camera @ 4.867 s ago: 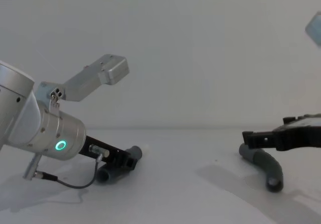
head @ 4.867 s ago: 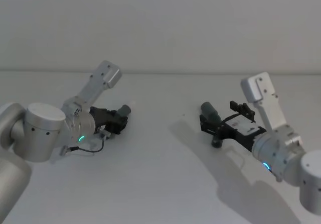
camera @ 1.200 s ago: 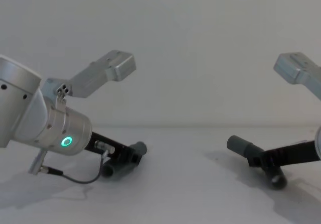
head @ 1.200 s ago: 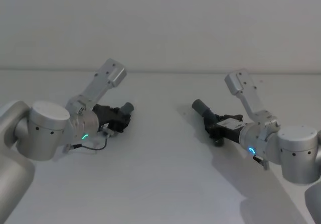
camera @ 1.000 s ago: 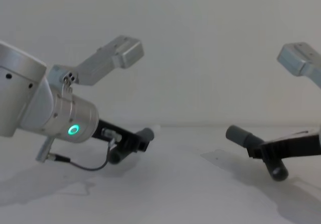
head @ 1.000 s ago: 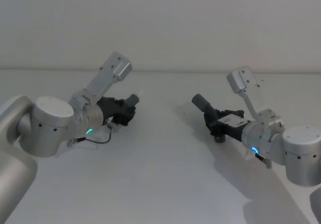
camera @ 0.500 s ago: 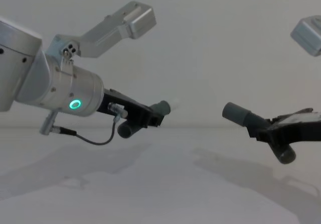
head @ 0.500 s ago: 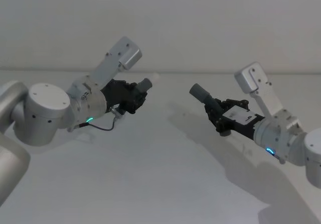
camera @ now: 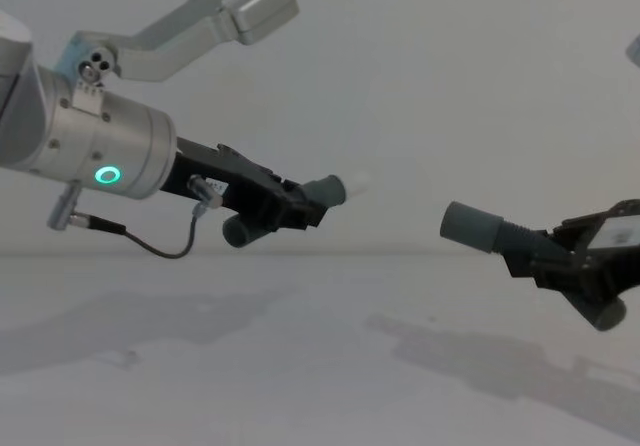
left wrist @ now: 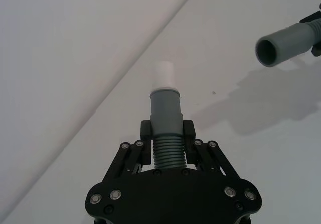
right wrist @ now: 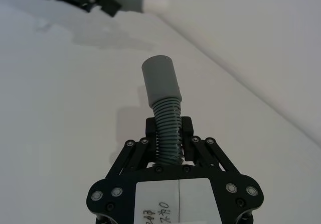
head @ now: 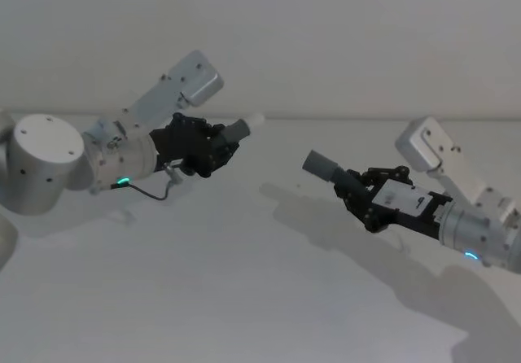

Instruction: Use both hands to pick up one end of the pipe from the table, align the ends, and insert them.

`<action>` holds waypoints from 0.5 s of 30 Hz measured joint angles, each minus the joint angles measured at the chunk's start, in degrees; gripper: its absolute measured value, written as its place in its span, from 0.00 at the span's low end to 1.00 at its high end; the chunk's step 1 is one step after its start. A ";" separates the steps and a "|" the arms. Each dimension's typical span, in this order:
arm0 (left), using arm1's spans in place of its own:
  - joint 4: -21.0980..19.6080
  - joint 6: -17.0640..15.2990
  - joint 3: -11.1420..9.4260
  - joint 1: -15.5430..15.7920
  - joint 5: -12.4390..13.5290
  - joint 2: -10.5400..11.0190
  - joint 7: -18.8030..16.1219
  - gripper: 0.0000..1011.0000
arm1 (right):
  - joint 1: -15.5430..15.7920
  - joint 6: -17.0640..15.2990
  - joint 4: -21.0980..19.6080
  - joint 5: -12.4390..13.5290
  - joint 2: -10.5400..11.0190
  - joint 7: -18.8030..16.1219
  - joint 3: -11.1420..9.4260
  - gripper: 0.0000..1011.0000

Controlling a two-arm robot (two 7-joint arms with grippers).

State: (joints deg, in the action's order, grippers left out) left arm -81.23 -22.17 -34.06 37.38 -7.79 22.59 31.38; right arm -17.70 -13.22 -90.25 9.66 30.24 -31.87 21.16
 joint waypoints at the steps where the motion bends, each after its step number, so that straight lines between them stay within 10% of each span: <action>1: 0.25 0.42 -0.14 0.29 -0.02 0.27 0.57 0.35 | 0.00 0.84 -0.12 0.18 0.77 -1.11 0.16 0.27; 15: 4.43 8.47 -2.45 4.84 -1.79 3.71 12.77 0.35 | -1.08 8.32 -0.22 1.63 6.75 -11.01 1.90 0.27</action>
State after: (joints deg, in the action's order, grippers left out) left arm -76.80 -13.69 -36.52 42.22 -9.58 26.30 44.15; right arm -18.78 -4.90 -90.47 11.30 36.99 -42.88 23.06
